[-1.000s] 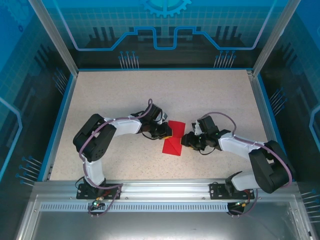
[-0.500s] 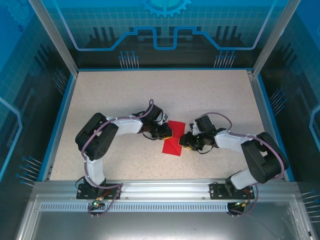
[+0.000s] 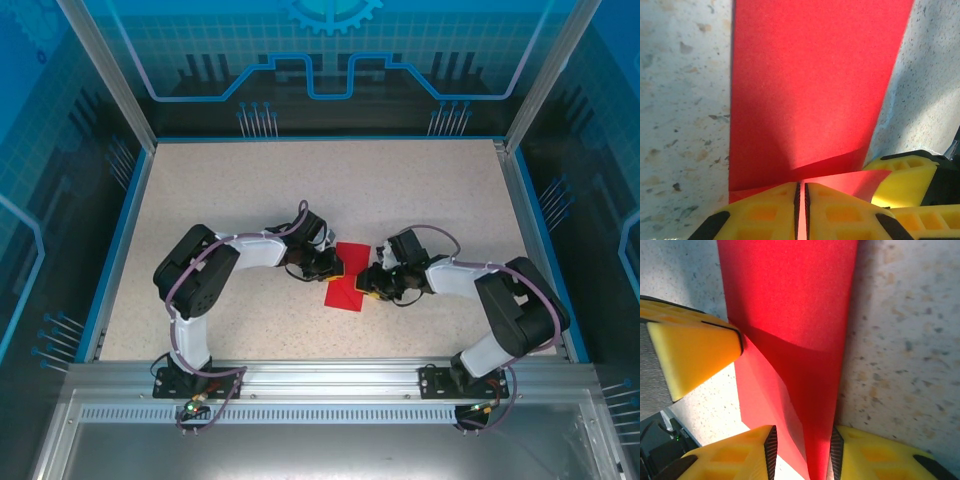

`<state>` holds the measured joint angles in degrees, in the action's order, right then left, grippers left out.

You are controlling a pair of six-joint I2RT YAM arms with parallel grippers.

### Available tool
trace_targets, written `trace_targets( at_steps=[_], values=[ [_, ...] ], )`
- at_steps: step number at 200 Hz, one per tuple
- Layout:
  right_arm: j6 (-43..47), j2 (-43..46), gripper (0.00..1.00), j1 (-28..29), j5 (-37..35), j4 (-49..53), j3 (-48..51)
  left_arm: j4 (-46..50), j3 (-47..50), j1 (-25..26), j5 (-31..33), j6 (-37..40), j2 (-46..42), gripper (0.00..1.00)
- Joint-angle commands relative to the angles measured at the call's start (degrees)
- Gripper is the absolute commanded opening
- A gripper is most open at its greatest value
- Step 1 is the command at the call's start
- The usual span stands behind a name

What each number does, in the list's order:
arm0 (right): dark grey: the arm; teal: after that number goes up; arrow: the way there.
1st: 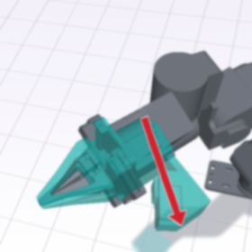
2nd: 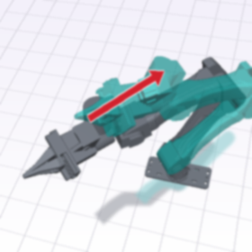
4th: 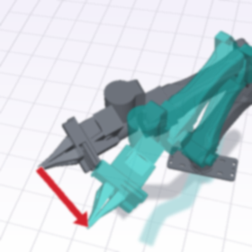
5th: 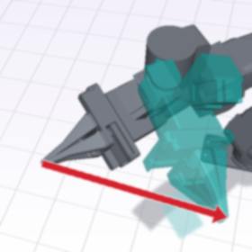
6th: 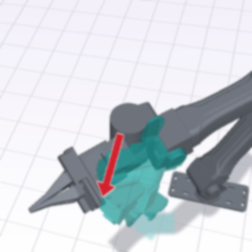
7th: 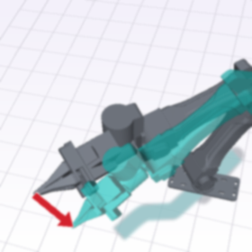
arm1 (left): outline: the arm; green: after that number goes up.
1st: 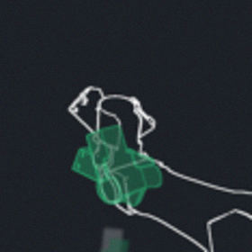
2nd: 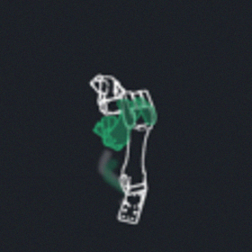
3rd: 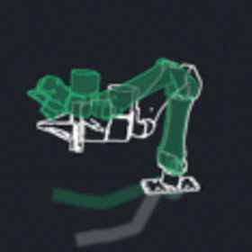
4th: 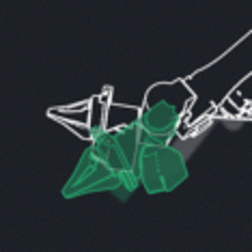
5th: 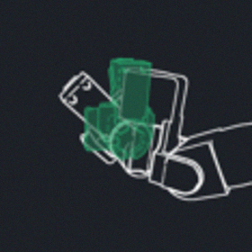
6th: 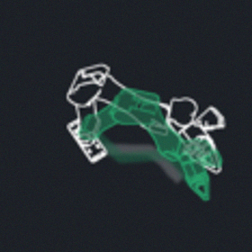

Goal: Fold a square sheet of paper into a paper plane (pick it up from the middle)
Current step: Turn over the paper at the center of the table.

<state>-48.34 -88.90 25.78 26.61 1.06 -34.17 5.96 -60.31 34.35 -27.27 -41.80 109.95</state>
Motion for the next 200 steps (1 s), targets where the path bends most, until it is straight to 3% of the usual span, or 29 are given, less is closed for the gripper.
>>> trace_targets(
  at_steps=[1, 56, 153, 200],
  values=[
    [-0.79, -0.76, 0.35, -0.21, 2.21, -2.24, -0.58, 1.59, -1.47, 0.1, -0.45, 1.04, 1.58, 0.14],
    [-0.73, -0.31, 0.36, -0.21, 2.52, -3.69, 0.16, 1.67, -1.39, 0.06, -0.39, 1.04, 1.41, 0.14],
    [0.77, -1.68, 0.2, 0.06, 3.94, -6.88, 0.96, -1.73, 0.06, -0.05, -0.53, -2.04, -2.35, 0.15],
    [3.66, 3.52, 0.09, 0.06, 3.09, 0.08, -1.45, -3.8, 4.71, -1.06, 6.39, -5.04, -12.54, 0.16]
  ],
)
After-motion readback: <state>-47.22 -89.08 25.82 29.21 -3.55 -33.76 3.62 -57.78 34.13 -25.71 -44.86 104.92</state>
